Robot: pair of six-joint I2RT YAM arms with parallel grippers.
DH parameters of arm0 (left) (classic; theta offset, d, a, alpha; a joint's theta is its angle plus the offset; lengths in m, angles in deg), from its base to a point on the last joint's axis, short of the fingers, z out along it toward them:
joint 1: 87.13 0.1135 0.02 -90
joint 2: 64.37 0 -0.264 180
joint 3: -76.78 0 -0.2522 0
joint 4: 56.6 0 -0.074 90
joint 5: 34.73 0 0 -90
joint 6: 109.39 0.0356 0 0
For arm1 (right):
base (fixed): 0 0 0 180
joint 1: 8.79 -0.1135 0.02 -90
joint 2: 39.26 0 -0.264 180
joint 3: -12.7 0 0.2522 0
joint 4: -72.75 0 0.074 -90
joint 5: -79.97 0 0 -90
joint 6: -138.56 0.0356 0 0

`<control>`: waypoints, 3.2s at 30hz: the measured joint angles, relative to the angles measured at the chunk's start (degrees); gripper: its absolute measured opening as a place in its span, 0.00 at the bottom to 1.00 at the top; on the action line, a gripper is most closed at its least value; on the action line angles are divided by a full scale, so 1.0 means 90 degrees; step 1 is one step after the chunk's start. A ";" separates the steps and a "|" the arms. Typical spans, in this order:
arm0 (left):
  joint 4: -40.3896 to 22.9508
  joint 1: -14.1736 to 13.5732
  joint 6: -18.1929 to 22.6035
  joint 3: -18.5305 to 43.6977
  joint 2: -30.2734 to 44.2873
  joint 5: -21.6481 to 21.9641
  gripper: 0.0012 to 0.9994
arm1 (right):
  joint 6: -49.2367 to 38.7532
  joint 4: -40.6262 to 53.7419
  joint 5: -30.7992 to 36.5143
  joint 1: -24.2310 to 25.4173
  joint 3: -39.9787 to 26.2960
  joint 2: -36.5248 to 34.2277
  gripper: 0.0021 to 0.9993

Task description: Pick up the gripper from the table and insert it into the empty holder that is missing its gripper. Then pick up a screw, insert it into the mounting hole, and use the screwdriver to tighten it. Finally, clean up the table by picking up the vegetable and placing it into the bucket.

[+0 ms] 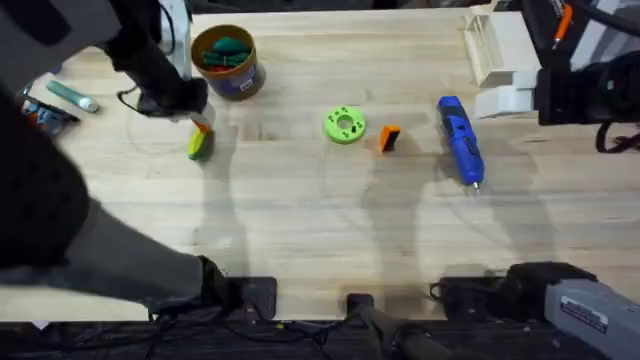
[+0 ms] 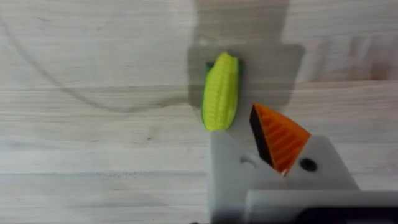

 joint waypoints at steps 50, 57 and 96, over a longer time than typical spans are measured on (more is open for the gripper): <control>-0.0413 -0.2961 -0.1507 0.0108 -0.4045 0.0324 0.99 | 0.0000 0.0002 -0.0001 0.0000 0.0000 0.0002 0.99; -0.0416 -0.3026 -0.1559 0.0108 -0.4438 0.0490 0.99 | 0.0000 0.0002 -0.0002 0.0000 0.0000 0.0002 0.99; 0.1926 -0.1903 -0.1404 0.0104 -0.4400 -0.0063 0.99 | 0.0000 0.0002 -0.0001 0.0000 0.0000 0.0002 0.99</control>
